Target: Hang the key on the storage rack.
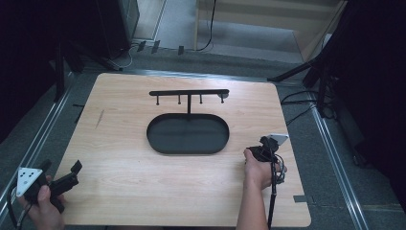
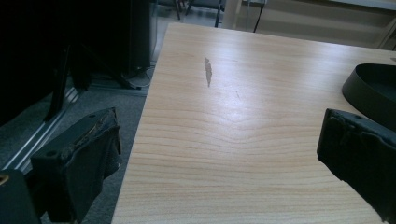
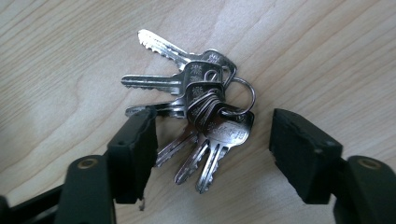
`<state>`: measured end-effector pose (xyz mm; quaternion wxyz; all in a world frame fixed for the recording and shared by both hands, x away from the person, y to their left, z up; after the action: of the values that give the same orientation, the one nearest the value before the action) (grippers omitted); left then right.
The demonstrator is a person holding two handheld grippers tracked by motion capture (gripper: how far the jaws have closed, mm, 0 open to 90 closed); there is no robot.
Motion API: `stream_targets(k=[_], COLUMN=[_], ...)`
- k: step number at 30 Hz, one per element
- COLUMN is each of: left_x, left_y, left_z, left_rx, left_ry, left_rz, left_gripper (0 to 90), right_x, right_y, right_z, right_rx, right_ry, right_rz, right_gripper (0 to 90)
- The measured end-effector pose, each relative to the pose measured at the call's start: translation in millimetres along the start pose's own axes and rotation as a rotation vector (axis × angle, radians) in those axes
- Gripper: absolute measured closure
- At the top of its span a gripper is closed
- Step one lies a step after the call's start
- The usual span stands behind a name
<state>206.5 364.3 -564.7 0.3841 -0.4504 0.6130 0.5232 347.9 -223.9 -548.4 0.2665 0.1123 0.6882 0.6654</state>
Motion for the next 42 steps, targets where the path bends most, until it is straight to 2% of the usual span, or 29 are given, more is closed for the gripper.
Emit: stream_targets(k=[1, 3, 4, 5, 7, 9, 10, 11, 12, 13, 14, 15, 16, 17, 18, 19, 21, 23, 24, 25, 26, 28, 29, 31, 34, 38, 40, 41, 42], left_x=[0.0, -0.1, -0.1, 0.0, -0.1, 0.0, 0.0, -0.1, -0.1, -0.1, -0.1, -0.1, -0.1, 0.0, 0.0, 0.0, 0.0, 0.0, -0.1, -0.1, -0.1, 0.0, 0.0, -0.1, 0.0, -0.1, 0.0, 0.0, 0.0], left_y=[0.0, -0.1, -0.1, 0.0, 0.1, 0.3, 0.3, 0.3, 0.3, 0.0, 0.0, -0.1, -0.1, 0.1, 0.1, 0.0, -0.1, 0.0, -0.1, -0.1, -0.1, -0.1, -0.2, -0.2, -0.1, 0.0, 0.0, -0.2, -0.2], left_z=[0.0, 0.2, 0.2, 0.3, 0.3, 0.6, 0.6, 0.7, 0.6, 0.2, 0.2, 0.1, 0.1, -0.1, -0.1, -0.3, -0.9, -0.8, -0.7, -0.5, -0.4, -0.7, -0.9, -0.6, -0.5, -0.3, -0.3, -0.4, -0.4], left_rx=[0.0, 0.0, 0.001, 0.001, 0.001, 0.002, 0.002, 0.002, 0.002, 0.002, 0.002, 0.001, 0.001, 0.001, 0.001, 0.001, 0.001, 0.002, 0.001, 0.002, 0.002, 0.002, 0.003, 0.003, 0.003, 0.005, 0.005, 0.006, 0.006], left_ry=[0.0, 0.001, 0.001, 0.001, 0.002, 0.004, 0.004, 0.005, 0.005, 0.002, 0.002, 0.001, 0.0, -0.004, -0.004, -0.008, -0.012, -0.013, -0.011, -0.01, -0.01, -0.013, -0.013, -0.011, -0.01, -0.007, -0.009, -0.009, -0.009], left_rz=[0.0, -0.001, -0.001, 0.0, -0.001, -0.003, -0.003, -0.002, -0.002, -0.001, -0.001, -0.001, -0.001, -0.001, -0.001, -0.001, -0.001, 0.0, -0.002, -0.003, -0.002, 0.0, 0.0, -0.001, -0.001, -0.001, 0.0, 0.001, 0.001], left_gripper=[0.1, 0.1, 0.1, 0.1, 0.1, 0.1, 0.1, 0.1, 0.1, 0.1, 0.1, 0.1, 0.1, 0.1, 0.1, 0.1, 0.1, 0.1, 0.1, 0.2, 0.2, 0.2, 0.2, 0.1, 0.1, 0.2, 0.2, 0.2, 0.2], right_x=[1.2, 2.9, 2.9, 4.1, 4.2, 1.9, 1.9, 0.4, -1.2, -3.9, -3.9, -4.5, -5.4, -5.5, -5.5, -5.5, -6.7, -7.9, -9.9, -14.4, -14.4, -17.2, -16.9, -12.3, -9.7, -5.6, -6.0, -5.5, -5.5], right_y=[-0.3, -0.4, -0.4, -0.1, 0.5, 2.3, 2.3, 2.2, 2.1, 2.0, 2.0, 2.0, 1.7, 1.5, 1.5, 1.6, 2.4, 2.9, 3.8, 7.0, 7.0, 10.5, 10.6, 8.2, 6.0, 1.8, 2.3, 2.5, 2.5], right_z=[2.2, 4.8, 4.8, 6.3, 6.3, 1.8, 1.8, -1.7, -4.9, -8.7, -8.7, -9.6, -11.5, -13.9, -13.9, -15.7, -19.5, -23.0, -25.1, -29.5, -29.5, -34.3, -37.1, -40.6, -40.0, -36.6, -35.1, -34.3, -34.3], right_rx=[0.031, 0.039, 0.039, 0.033, 0.03, 0.019, 0.019, 0.015, -0.005, -0.032, -0.032, -0.044, -0.062, -0.084, -0.084, -0.087, -0.066, -0.031, -0.029, -0.045, -0.045, -0.104, -0.135, -0.143, -0.152, -0.13, -0.133, -0.104, -0.104], right_ry=[0.02, 0.039, 0.039, 0.069, 0.084, 0.152, 0.152, 0.182, 0.246, 0.347, 0.347, 0.391, 0.462, 0.555, 0.555, 0.618, 0.69, 0.748, 0.755, 0.708, 0.708, 0.649, 0.637, 0.63, 0.638, 0.661, 0.662, 0.681, 0.681], right_rz=[-0.018, -0.036, -0.036, -0.04, -0.034, -0.013, -0.013, -0.011, -0.007, -0.009, -0.009, -0.012, -0.02, -0.04, -0.04, -0.048, -0.047, -0.049, -0.055, -0.071, -0.071, -0.073, -0.054, -0.011, -0.002, 0.007, 0.0, -0.014, -0.014], right_gripper=[35.1, 36.5, 36.5, 39.3, 41.7, 53.0, 53.0, 55.4, 57.3, 62.0, 62.0, 62.2, 63.2, 65.3, 65.3, 65.4, 64.2, 57.1, 50.2, 45.7, 45.7, 43.2, 43.0, 42.4, 43.0, 50.3, 58.1, 68.0, 68.0])
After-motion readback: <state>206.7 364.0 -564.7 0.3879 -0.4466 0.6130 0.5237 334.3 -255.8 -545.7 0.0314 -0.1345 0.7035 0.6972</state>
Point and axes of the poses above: each handheld gripper's, and its own axes: y roughly backward along the jaws, x roughly out of its underside, z roughly to its left, the point moved 4 cm from there along -y, roughly forward along the jaws, and after that the axes turned 1 degree about x, right-handed, at the moved point
